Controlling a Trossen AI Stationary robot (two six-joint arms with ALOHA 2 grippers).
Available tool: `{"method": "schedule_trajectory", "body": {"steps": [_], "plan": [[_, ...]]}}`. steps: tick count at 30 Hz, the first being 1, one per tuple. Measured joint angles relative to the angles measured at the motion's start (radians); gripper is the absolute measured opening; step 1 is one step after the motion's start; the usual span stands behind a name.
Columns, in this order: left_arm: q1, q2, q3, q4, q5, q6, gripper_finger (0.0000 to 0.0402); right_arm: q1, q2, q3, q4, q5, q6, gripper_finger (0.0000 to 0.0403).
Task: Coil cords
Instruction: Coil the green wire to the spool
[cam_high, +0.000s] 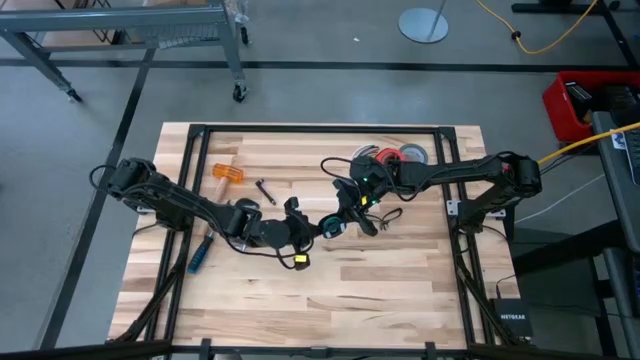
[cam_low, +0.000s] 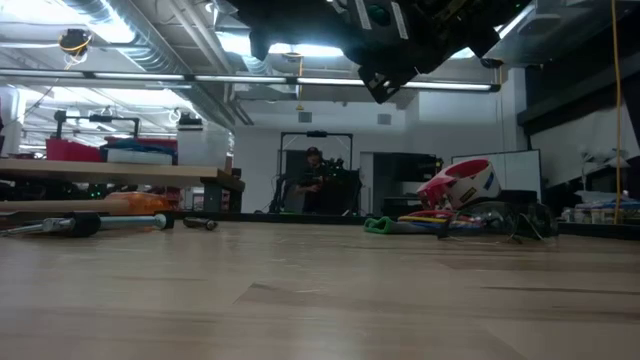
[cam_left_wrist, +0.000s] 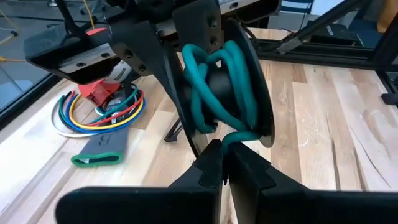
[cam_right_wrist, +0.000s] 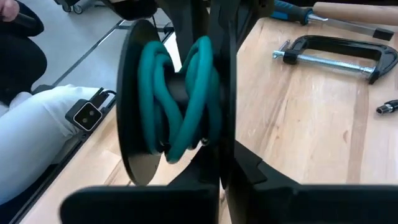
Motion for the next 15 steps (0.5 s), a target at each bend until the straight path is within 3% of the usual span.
{"method": "schedule_trajectory", "body": {"steps": [8,15], "plan": [[0.000,0.000,0.000,-0.032,0.001,-0.002,0.0067,0.016,0.000,0.000,0.002,0.020,-0.001,0.0006],[-0.002,0.004,-0.002,-0.111,0.021,-0.120,0.0109,0.020,-0.002,0.003,0.006,-0.015,-0.005,0.0004]]}}
